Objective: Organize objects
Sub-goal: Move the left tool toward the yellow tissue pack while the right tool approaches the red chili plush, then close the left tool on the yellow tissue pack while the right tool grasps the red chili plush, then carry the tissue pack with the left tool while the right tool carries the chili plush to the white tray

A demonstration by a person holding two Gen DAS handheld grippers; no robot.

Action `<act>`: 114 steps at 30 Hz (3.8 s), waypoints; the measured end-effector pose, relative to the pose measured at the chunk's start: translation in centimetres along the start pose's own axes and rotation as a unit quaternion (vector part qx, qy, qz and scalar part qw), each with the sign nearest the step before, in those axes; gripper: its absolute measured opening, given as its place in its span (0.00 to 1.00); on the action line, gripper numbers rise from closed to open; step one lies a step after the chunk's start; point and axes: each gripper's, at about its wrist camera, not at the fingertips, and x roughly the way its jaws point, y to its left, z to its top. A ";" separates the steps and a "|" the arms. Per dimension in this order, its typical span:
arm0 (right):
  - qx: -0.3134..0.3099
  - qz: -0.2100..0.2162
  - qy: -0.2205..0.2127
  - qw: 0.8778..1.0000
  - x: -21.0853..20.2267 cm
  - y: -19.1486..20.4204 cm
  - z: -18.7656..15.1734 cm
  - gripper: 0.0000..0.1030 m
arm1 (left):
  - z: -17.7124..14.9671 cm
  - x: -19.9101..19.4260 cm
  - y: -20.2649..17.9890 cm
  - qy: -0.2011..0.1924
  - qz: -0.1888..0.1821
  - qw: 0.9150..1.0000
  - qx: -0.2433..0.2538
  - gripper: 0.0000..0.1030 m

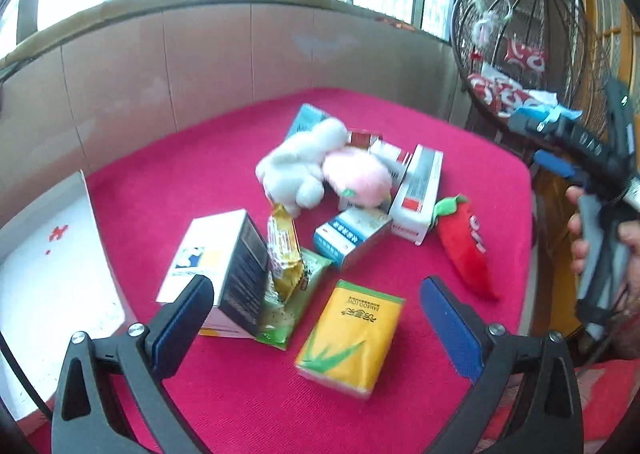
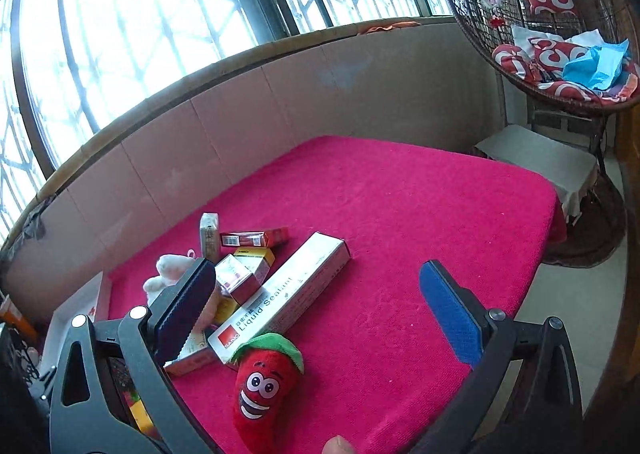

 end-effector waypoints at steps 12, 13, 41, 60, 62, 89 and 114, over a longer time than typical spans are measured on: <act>-0.119 0.023 0.120 0.985 1.5 2.0 -3.4 1.00 | -2.4 3.0 -5.0 0.079 -0.016 0.992 0.095 1.00; -0.126 0.025 0.130 0.983 1.8 2.1 -3.7 1.00 | -2.7 3.8 -5.4 0.082 -0.019 0.992 0.092 1.00; -0.228 0.000 0.217 0.949 6.5 5.8 -7.8 0.49 | -2.2 6.6 -5.3 0.103 -0.020 0.992 0.066 0.48; -0.201 0.057 0.127 0.970 2.3 6.1 -4.1 0.35 | -0.4 1.7 -3.6 -0.022 0.086 0.996 -0.001 0.47; -0.207 0.064 0.126 0.968 2.2 6.6 -4.3 0.35 | -0.3 1.2 -3.2 -0.031 0.108 0.994 -0.010 0.47; -0.222 0.089 0.035 0.970 -0.1 12.6 -2.7 0.35 | -1.5 -2.3 2.6 -0.069 0.196 0.970 -0.123 0.47; -0.247 0.102 0.056 0.962 0.5 14.4 -4.6 0.35 | -2.8 -3.9 5.1 -0.082 0.218 0.960 -0.159 0.47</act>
